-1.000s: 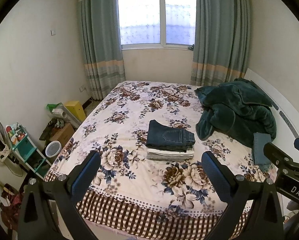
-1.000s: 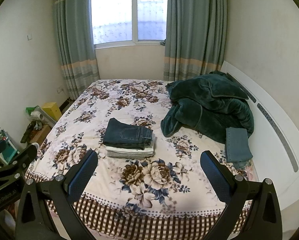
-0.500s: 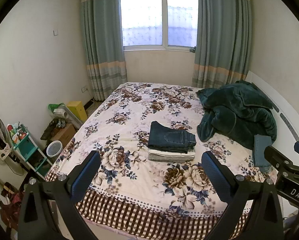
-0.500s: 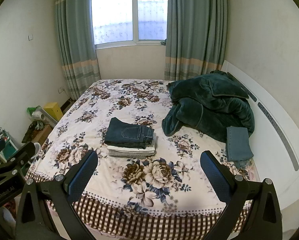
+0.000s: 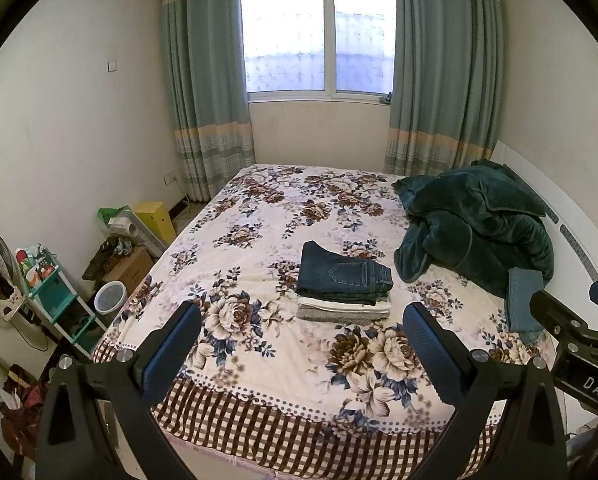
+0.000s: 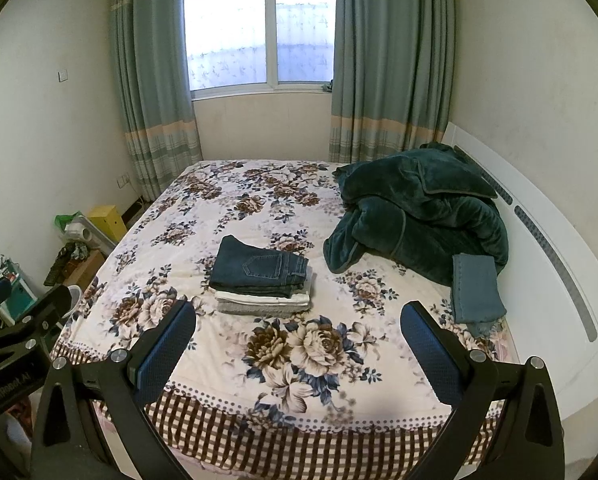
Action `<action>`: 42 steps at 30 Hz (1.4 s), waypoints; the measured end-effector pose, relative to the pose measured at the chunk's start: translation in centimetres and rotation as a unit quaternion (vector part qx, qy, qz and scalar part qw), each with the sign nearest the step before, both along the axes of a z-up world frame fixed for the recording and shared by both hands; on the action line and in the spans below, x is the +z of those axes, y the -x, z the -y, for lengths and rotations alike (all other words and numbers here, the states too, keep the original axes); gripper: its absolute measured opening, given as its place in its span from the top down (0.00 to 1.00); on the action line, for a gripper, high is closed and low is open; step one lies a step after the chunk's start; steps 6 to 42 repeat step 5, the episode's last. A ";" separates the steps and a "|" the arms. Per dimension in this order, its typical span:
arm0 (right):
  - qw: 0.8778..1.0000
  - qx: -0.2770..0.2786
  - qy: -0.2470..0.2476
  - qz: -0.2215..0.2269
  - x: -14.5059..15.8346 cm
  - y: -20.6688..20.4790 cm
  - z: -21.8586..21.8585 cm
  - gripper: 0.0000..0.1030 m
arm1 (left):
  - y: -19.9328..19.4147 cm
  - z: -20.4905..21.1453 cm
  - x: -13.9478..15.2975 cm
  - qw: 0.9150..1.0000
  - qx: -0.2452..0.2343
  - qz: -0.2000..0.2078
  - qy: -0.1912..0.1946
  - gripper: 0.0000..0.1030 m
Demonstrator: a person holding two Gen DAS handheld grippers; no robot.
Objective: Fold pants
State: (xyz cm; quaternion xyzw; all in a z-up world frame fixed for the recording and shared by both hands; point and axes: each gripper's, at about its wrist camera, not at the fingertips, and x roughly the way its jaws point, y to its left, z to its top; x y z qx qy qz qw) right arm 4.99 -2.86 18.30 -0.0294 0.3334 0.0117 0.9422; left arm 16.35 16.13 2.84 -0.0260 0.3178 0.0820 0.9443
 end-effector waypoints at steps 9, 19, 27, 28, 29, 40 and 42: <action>1.000 0.001 0.000 0.002 0.0 0.1 0.0 0.00 | 0.6 -0.1 0.1 1.000 0.002 0.005 0.003 0.00; 1.000 0.001 0.000 0.002 0.0 0.1 0.0 0.00 | 0.6 -0.1 0.1 1.000 0.002 0.005 0.003 0.00; 1.000 0.001 0.000 0.002 0.0 0.1 0.0 0.00 | 0.6 -0.1 0.1 1.000 0.002 0.005 0.003 0.00; 1.000 0.001 0.000 0.002 0.0 0.1 0.0 0.00 | 0.6 -0.1 0.1 1.000 0.002 0.005 0.003 0.00; 1.000 0.001 0.000 0.002 0.0 0.1 0.0 0.00 | 0.6 -0.1 0.1 1.000 0.002 0.005 0.003 0.00; 1.000 0.001 0.000 0.002 0.0 0.1 0.0 0.00 | 0.6 -0.1 0.1 1.000 0.002 0.005 0.003 0.00; 1.000 0.001 0.000 0.002 0.0 0.1 0.0 0.00 | 0.6 -0.1 0.1 1.000 0.002 0.005 0.003 0.00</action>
